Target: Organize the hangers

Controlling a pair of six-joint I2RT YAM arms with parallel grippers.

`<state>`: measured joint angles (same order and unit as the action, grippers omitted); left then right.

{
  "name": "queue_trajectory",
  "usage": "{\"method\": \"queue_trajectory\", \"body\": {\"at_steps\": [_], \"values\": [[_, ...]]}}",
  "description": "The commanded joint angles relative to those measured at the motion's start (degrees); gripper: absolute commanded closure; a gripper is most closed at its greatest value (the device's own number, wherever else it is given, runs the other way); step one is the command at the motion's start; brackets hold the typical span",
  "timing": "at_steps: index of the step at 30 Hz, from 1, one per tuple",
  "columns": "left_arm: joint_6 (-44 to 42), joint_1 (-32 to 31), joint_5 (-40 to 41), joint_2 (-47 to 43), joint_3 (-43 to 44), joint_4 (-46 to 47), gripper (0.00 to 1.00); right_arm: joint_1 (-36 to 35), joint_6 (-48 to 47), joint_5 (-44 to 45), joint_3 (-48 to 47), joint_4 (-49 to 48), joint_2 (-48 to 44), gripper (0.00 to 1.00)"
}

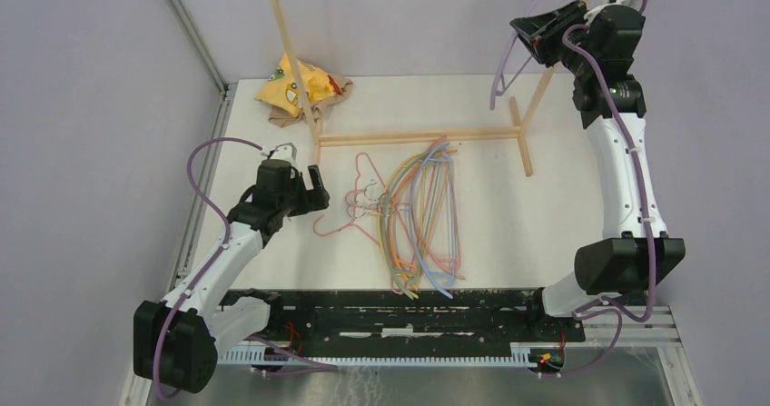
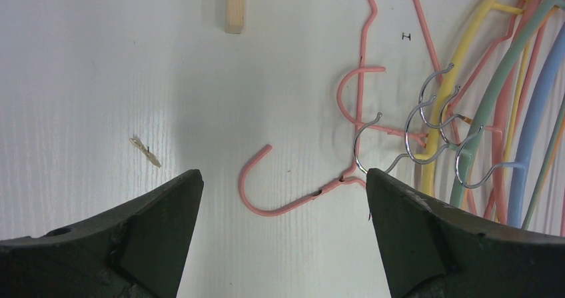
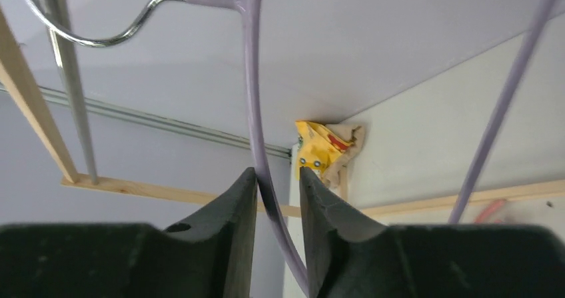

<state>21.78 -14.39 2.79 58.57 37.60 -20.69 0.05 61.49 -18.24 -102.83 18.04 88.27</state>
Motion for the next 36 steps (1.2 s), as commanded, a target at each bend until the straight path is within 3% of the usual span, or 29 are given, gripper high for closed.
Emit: {"method": "queue_trajectory", "body": {"at_steps": [1, 8, 11, 16, 24, 26, 30, 33, 36], "values": [[-1.5, -0.3, -0.6, 0.0, 0.2, 2.0, 0.01, 1.1, 0.5, -4.6, 1.1, 3.2, -1.7, 0.56], [-1.4, -0.3, -0.8, -0.3, 0.1, 2.0, 0.01, 1.2, -6.5, -1.6, 0.1, 11.9, -8.5, 0.29], [-1.3, -0.3, -0.9, -0.3, 0.1, 2.0, 0.01, 1.2, -12.8, 2.6, -3.3, 20.5, -11.7, 0.25], [-1.0, -0.3, -1.5, -0.5, -0.1, 2.3, 0.01, 1.2, -25.3, 16.8, -9.0, 34.9, -17.6, 0.17], [-1.0, -0.3, -2.5, 0.5, -0.2, 2.6, 0.01, 1.2, -41.5, 31.0, -11.0, 39.9, -24.4, 0.15], [-0.9, -0.3, -2.8, 0.8, -0.3, 2.7, 0.01, 1.0, -43.2, 29.6, -10.8, 39.4, -25.6, 0.16], [-0.8, -0.3, -2.8, 1.4, -0.3, 2.8, 0.01, 0.8, -40.3, 18.3, -8.8, 39.5, -25.9, 0.25], [-0.8, -0.3, -2.9, 1.9, -0.1, 3.1, 0.01, 0.7, -37.3, 10.1, -3.6, 39.0, -27.0, 0.30], [-0.9, -0.3, -3.1, 2.4, 0.0, 3.2, 0.01, -1.2, -37.6, 7.4, 1.6, 39.0, -28.5, 0.31]]}}
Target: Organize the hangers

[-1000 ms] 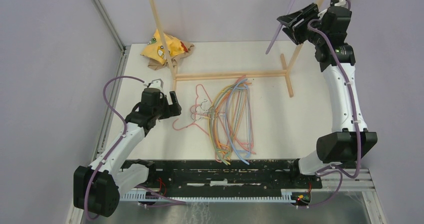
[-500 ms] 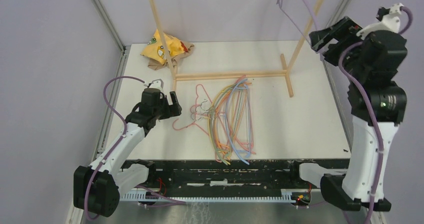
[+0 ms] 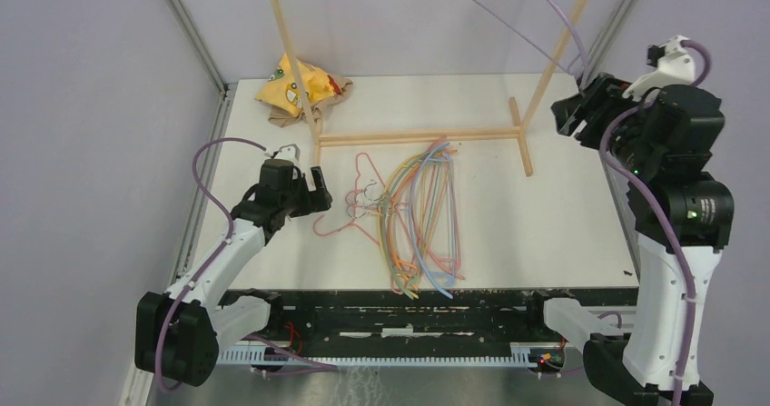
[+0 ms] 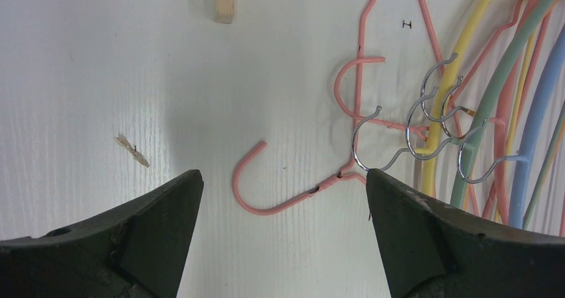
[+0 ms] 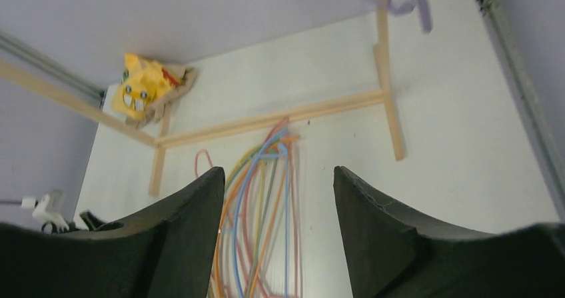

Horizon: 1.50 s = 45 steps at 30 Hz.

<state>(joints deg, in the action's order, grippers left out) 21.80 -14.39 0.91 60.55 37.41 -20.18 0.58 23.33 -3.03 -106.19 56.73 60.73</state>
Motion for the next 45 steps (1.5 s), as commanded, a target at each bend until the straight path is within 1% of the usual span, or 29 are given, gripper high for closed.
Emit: {"method": "queue_trajectory", "body": {"at_steps": [1, 6, 8, 10, 13, 17, 18, 20, 22, 25, 28, 30, 35, 45], "values": [[-0.9, -0.3, -1.3, 0.5, 0.1, 2.7, 0.01, -2.7, -0.2, -7.7, 6.1, 0.6, -1.1, 0.31], [-1.0, -0.3, -0.9, 0.7, 0.2, 2.3, 0.01, -6.0, -1.6, -7.9, 5.6, 0.0, 1.1, 0.31], [-0.8, -0.3, -0.7, 0.9, 0.3, 2.3, 0.01, -7.4, -1.2, -8.7, 5.4, -1.4, 3.1, 0.31], [-0.4, -0.3, -0.7, 1.2, 0.3, 2.5, 0.01, -10.2, -1.5, -8.6, 4.7, -1.6, 6.1, 0.31], [0.1, -0.3, -0.7, 1.6, 0.4, 2.9, 0.01, -18.5, -3.1, -4.0, 3.6, -1.7, 11.8, 0.31], [0.8, -0.3, -0.2, 2.1, 0.7, 3.3, 0.01, -32.3, -4.4, 4.5, 3.2, -1.3, 19.9, 0.33], [1.1, -0.3, -0.2, 2.1, 0.8, 3.3, 0.01, -36.2, -4.1, 5.5, 4.3, -1.8, 21.1, 0.33], [1.4, -0.3, -0.1, 2.3, 0.9, 3.5, 0.01, -41.6, -3.1, 7.5, 8.6, -3.1, 22.4, 0.34], [1.6, -0.3, 0.1, 2.3, 1.0, 3.6, 0.01, -45.9, -1.6, 8.9, 16.3, -5.0, 22.6, 0.34], [1.3, -0.3, 0.1, 2.6, 1.0, 3.5, 0.01, -50.6, 1.7, 8.7, 26.2, -8.6, 22.4, 0.35], [0.6, -0.3, 0.1, 3.2, 1.0, 3.1, 0.01, -53.8, 3.8, 8.1, 32.2, -11.3, 23.8, 0.36], [0.1, -0.3, 0.1, 3.6, 1.0, 2.9, 0.01, -55.2, 4.5, 7.9, 34.2, -12.5, 25.6, 0.36], [-0.3, -0.3, -0.6, 4.0, 0.7, 2.9, 0.01, -56.5, 4.7, 7.5, 35.4, -14.0, 30.7, 0.39], [-0.4, -0.3, -1.2, 3.3, 0.5, 2.8, 0.01, -56.6, 5.8, 8.1, 38.4, -18.1, 38.4, 0.43]]}}
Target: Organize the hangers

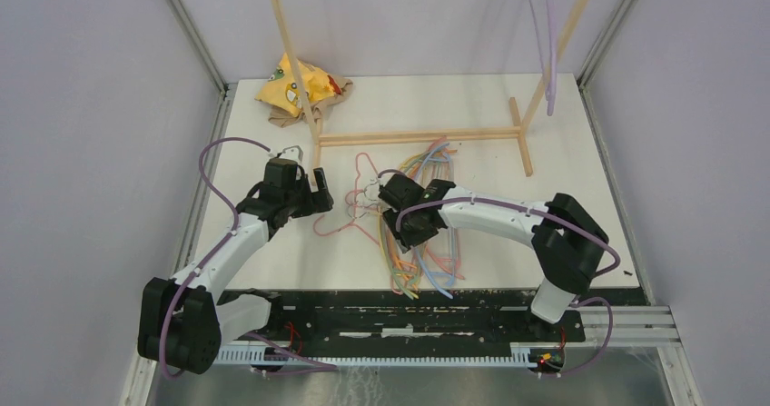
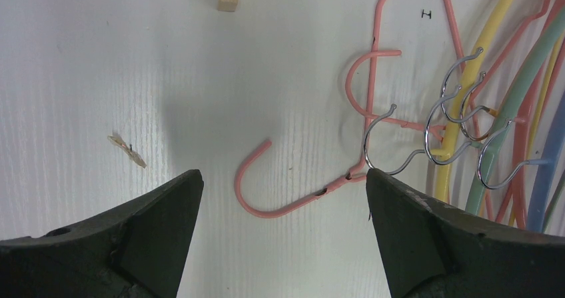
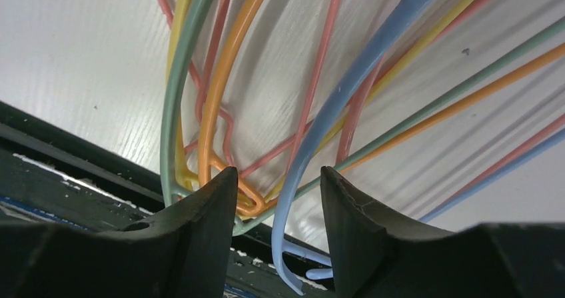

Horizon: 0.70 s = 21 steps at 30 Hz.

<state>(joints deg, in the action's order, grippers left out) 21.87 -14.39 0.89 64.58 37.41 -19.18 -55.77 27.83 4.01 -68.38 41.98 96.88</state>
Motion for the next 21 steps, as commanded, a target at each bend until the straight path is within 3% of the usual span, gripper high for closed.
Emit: {"method": "queue_trajectory", "body": {"at_steps": [1, 9, 12, 17, 21], "values": [[-0.6, -0.3, -1.1, -0.8, 0.4, 1.8, 0.01, -0.2, 1.4, 0.8, 0.7, -3.8, 2.9, 0.44], [-1.0, -0.3, -1.1, -1.4, 0.5, 1.2, 0.01, -0.2, 3.5, 1.9, 2.4, -5.8, 6.2, 0.57], [-1.3, -0.3, -1.2, -1.6, 0.6, 0.8, 0.01, -0.2, 4.0, 4.3, 2.4, -4.5, 5.2, 0.76], [-1.5, -0.3, -0.9, -2.0, 0.6, 0.7, 0.01, -0.2, 4.8, 6.4, -0.8, 1.2, -0.2, 0.97], [-1.5, -0.2, -0.6, -2.5, 0.6, 0.8, 0.01, -0.2, 6.1, 5.4, -6.5, 6.8, -6.5, 0.99]]}}
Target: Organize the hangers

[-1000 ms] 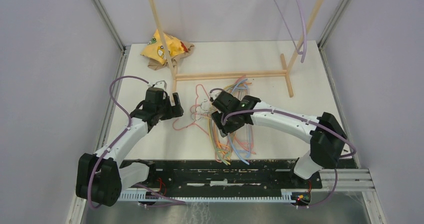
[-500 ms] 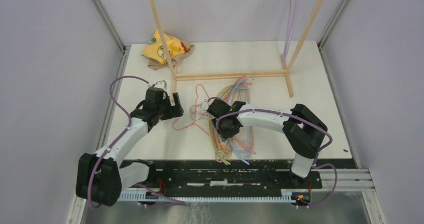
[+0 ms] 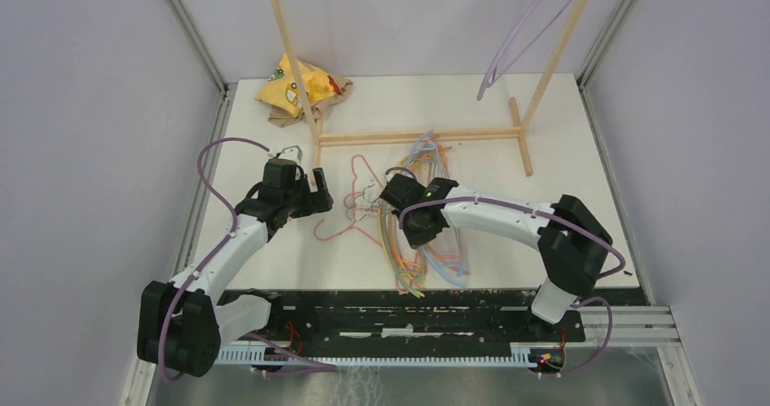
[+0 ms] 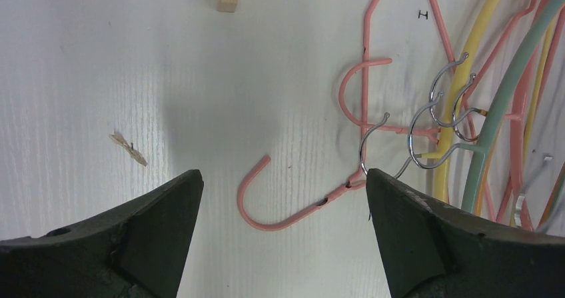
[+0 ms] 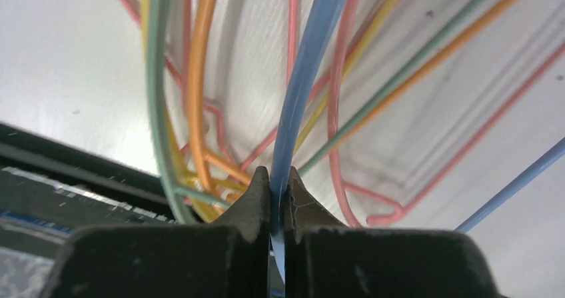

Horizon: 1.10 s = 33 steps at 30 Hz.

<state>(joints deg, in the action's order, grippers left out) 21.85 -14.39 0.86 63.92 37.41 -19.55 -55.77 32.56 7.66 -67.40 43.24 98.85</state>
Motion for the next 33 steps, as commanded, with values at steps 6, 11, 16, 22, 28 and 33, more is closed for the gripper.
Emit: {"method": "queue_trajectory", "body": {"at_steps": [6, 11, 16, 22, 28, 33], "values": [[-1.2, -0.3, -0.1, -2.4, 0.6, 1.3, 0.01, -0.3, 2.9, -1.7, -18.5, 9.8, -14.4, 0.99], [-0.8, -0.3, -0.3, -2.5, 0.5, 2.0, 0.01, -0.2, 2.5, -7.3, -37.6, 7.8, -8.3, 0.99], [-0.5, -0.3, -0.3, -2.5, 0.5, 2.7, 0.01, 0.0, 3.4, -14.1, -60.4, 5.9, 5.6, 0.99], [-0.4, -0.3, 0.1, -3.8, 0.4, 2.3, 0.01, 3.4, 12.3, -18.0, -69.8, -5.1, 13.2, 0.99], [-0.7, -0.3, 0.1, -5.2, 0.2, 1.3, 0.01, 9.1, 19.2, -19.1, -67.8, -21.3, 14.4, 0.99], [-1.3, -0.3, 0.4, -5.3, 0.4, 0.8, 0.01, 12.7, 15.5, -17.4, -77.2, -22.3, 17.9, 0.99]]}}
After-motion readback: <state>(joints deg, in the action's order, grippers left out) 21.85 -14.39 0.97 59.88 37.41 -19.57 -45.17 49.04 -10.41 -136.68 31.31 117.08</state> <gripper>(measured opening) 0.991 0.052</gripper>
